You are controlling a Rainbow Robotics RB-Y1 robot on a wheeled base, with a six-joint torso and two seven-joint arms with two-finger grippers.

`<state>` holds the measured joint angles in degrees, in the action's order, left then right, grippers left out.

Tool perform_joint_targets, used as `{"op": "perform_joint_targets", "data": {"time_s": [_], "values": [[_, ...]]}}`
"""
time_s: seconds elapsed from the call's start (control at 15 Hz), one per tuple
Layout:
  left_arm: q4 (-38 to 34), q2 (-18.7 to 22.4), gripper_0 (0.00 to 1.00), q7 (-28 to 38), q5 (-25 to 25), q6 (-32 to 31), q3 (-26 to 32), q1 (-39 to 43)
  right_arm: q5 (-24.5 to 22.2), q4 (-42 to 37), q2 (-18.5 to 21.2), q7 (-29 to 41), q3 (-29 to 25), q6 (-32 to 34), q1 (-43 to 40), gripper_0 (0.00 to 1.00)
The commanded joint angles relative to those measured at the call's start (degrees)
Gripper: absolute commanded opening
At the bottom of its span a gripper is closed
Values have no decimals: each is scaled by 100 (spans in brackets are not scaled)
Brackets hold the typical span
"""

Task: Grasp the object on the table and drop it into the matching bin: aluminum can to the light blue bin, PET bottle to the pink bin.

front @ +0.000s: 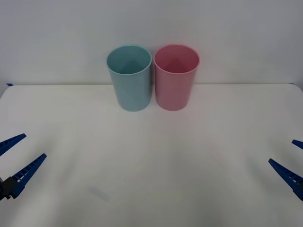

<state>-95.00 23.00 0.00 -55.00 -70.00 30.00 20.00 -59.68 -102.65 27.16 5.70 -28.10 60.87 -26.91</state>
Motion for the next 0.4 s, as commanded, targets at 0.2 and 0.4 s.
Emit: {"op": "perform_joint_targets", "data": {"time_s": [0.2,0.4], "values": [[0,0,100,0,0,0,0,0,123,-36,0,-34,-73,-5,-245,100],[0,0,100,0,0,0,0,0,115,-36,0,-43,-73,-5,-262,100]]}}
